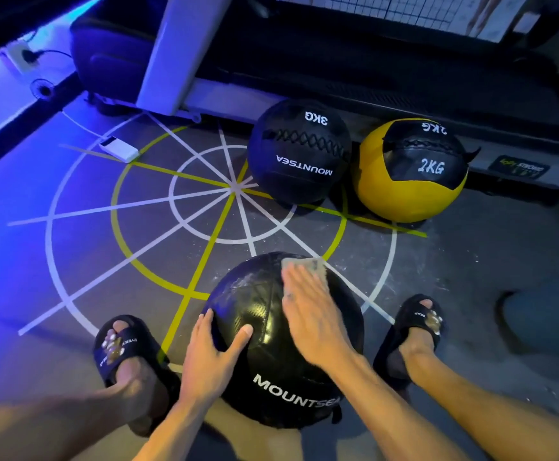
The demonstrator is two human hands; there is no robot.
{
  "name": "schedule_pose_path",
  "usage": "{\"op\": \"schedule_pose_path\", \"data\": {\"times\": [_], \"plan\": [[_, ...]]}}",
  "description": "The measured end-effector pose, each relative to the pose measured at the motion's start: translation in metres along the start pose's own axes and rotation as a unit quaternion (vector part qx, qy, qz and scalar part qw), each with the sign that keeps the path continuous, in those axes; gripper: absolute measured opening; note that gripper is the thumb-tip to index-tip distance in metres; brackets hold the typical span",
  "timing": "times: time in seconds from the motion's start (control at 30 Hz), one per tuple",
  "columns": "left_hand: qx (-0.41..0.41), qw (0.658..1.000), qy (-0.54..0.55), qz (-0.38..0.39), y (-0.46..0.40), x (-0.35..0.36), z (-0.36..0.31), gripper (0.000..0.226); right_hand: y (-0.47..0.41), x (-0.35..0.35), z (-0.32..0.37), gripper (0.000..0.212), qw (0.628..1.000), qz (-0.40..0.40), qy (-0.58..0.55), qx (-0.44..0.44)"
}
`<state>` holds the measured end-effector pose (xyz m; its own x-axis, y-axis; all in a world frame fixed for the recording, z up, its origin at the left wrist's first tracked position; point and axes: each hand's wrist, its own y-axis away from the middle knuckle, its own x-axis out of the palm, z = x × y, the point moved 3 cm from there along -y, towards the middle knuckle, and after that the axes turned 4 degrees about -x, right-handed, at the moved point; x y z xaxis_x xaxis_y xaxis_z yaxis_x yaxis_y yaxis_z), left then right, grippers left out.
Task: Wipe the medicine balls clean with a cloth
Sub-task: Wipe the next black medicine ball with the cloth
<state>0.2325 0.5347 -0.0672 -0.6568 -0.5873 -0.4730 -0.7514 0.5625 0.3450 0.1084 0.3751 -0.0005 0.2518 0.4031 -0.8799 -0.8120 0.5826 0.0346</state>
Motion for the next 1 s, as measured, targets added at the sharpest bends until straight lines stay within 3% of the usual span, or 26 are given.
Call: {"op": "schedule_pose_path", "data": {"times": [0.07,0.17,0.23,0.3,0.37,0.47,0.57,0.67,0.77,0.83,0.9,1.0], "plan": [[-0.006,1.000,0.006,0.002,0.001,-0.001,0.002,0.125,0.009,-0.003,-0.020,0.069,0.999,0.040,0.013,-0.023],[-0.009,1.000,-0.003,-0.007,0.006,0.002,0.004,0.132,0.024,-0.020,-0.080,0.055,0.988,0.008,-0.057,0.140],[-0.006,1.000,0.000,-0.003,0.009,0.004,0.005,0.123,0.040,-0.020,-0.104,0.048,0.956,-0.004,-0.132,0.263],[-0.003,1.000,0.007,0.003,0.012,0.005,0.003,0.116,0.041,-0.016,-0.101,0.047,0.936,-0.039,-0.180,0.301],[0.000,1.000,0.003,0.001,0.013,0.007,0.002,0.118,0.022,-0.017,-0.074,0.045,0.953,-0.066,-0.140,0.262],[0.005,1.000,-0.019,0.002,0.012,0.011,0.004,0.115,-0.011,-0.014,-0.009,0.038,0.993,-0.049,-0.021,0.108],[0.004,1.000,-0.028,0.001,0.011,0.011,0.004,0.115,-0.007,0.009,0.028,0.070,0.995,0.051,0.055,-0.067],[0.006,1.000,-0.007,0.000,0.010,0.012,0.004,0.117,-0.005,-0.010,-0.005,0.058,0.996,0.058,0.052,-0.035],[0.002,1.000,-0.007,-0.002,0.011,0.014,0.008,0.129,0.003,-0.036,-0.050,0.048,0.990,-0.001,-0.015,0.137],[0.005,1.000,-0.007,-0.005,0.016,0.016,0.004,0.137,0.005,-0.034,-0.061,0.047,0.980,-0.023,-0.025,0.195],[0.004,1.000,-0.018,-0.008,0.016,0.021,-0.002,0.136,-0.010,-0.020,-0.041,0.044,0.984,-0.040,0.003,0.175],[0.012,0.999,-0.046,-0.005,0.012,0.026,-0.003,0.114,-0.028,0.023,0.030,0.045,0.996,0.022,0.083,0.003]]}}
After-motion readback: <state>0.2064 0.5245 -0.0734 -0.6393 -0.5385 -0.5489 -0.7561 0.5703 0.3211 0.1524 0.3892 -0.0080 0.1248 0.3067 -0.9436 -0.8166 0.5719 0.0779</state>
